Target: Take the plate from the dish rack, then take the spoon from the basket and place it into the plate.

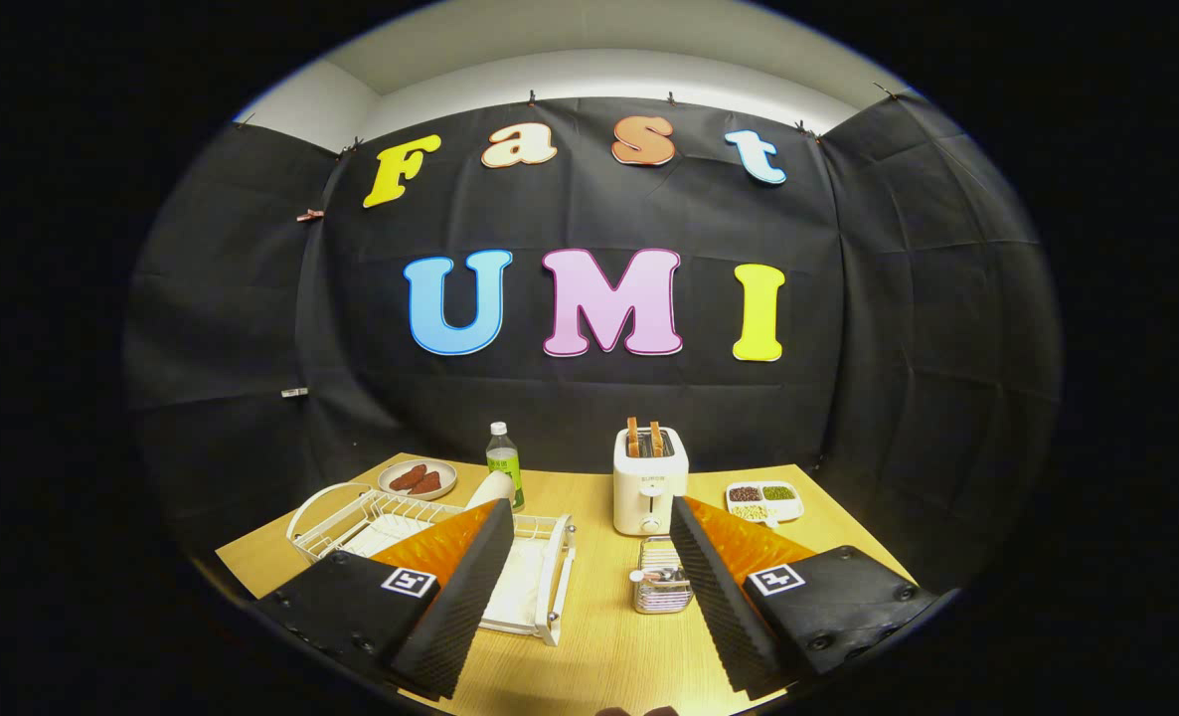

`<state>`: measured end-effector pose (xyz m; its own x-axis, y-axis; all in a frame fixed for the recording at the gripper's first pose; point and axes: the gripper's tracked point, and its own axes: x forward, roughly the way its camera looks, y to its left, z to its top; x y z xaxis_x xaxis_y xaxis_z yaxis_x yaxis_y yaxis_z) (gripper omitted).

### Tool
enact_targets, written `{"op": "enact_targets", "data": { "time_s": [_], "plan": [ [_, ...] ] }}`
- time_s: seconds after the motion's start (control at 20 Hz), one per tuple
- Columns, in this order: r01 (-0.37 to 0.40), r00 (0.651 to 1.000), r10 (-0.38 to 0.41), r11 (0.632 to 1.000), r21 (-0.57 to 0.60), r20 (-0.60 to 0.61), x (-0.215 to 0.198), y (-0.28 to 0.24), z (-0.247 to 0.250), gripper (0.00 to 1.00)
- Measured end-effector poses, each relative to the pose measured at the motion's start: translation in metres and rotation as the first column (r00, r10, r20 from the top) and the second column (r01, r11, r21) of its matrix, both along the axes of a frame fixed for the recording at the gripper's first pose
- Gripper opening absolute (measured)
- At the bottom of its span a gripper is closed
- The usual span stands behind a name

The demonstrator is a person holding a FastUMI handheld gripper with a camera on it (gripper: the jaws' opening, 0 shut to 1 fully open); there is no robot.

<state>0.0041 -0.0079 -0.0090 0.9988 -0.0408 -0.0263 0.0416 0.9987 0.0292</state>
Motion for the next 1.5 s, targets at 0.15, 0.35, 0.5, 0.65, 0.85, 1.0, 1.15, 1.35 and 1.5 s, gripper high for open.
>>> {"op": "enact_targets", "data": {
  "time_s": [0.15, 0.35, 0.5, 0.65, 0.85, 1.0, 1.15, 1.35, 1.5],
  "plan": [
    [-0.009, 1.000, 0.009, 1.000, -0.007, 0.001, -0.001, 0.004, 0.001, 0.98],
    [-0.006, 1.000, 0.006, 1.000, -0.007, -0.001, 0.001, 0.004, 0.000, 0.98],
    [-0.020, 1.000, 0.020, 1.000, 0.006, -0.017, 0.005, 0.010, -0.006, 0.98],
    [-0.046, 0.999, 0.046, 0.999, -0.011, -0.018, 0.013, 0.020, -0.003, 0.97],
    [-0.089, 0.996, 0.089, 0.996, -0.005, -0.020, 0.042, 0.040, 0.011, 0.97],
    [-0.143, 0.988, 0.143, 0.990, 0.019, -0.056, 0.074, 0.058, 0.014, 0.98],
    [-0.161, 0.977, 0.164, 0.986, 0.036, -0.134, 0.110, 0.070, 0.004, 0.98],
    [-0.166, 0.948, 0.165, 0.986, 0.022, -0.273, 0.150, 0.085, -0.030, 0.98],
    [-0.172, 0.901, 0.171, 0.985, 0.032, -0.398, 0.167, 0.095, -0.068, 0.98]
  ]
}}
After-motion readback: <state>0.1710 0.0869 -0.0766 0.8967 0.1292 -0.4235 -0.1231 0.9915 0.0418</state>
